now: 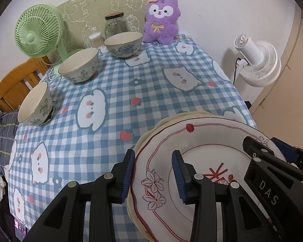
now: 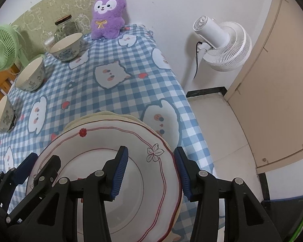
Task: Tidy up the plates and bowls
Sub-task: 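Lower the red-rimmed plate onto the cream plate stack with both grippers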
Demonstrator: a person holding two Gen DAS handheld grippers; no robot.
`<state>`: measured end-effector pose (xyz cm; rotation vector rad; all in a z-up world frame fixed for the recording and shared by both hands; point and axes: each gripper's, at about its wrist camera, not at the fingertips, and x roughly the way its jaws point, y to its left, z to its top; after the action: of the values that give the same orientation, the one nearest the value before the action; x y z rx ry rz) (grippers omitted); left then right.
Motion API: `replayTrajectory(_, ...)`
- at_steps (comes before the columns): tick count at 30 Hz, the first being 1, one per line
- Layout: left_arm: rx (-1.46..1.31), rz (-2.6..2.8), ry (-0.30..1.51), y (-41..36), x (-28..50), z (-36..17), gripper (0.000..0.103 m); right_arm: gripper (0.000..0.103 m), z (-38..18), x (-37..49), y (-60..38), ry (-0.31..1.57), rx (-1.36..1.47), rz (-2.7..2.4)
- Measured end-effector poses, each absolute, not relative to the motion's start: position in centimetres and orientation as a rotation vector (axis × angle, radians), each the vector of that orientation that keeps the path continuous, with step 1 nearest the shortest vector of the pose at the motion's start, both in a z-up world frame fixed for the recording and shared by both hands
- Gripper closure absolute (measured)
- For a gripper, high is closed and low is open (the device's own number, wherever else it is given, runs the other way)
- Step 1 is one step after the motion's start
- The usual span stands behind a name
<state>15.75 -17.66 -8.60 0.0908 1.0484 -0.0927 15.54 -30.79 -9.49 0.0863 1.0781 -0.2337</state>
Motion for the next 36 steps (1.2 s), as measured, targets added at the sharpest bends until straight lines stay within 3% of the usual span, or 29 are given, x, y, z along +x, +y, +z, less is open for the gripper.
replayTrajectory(36,0.209,-0.075,1.024,-19.9,13.8,-11.3,0.063,0.052,-12.8,14.1,-31.5,1.110,0.076,-0.262)
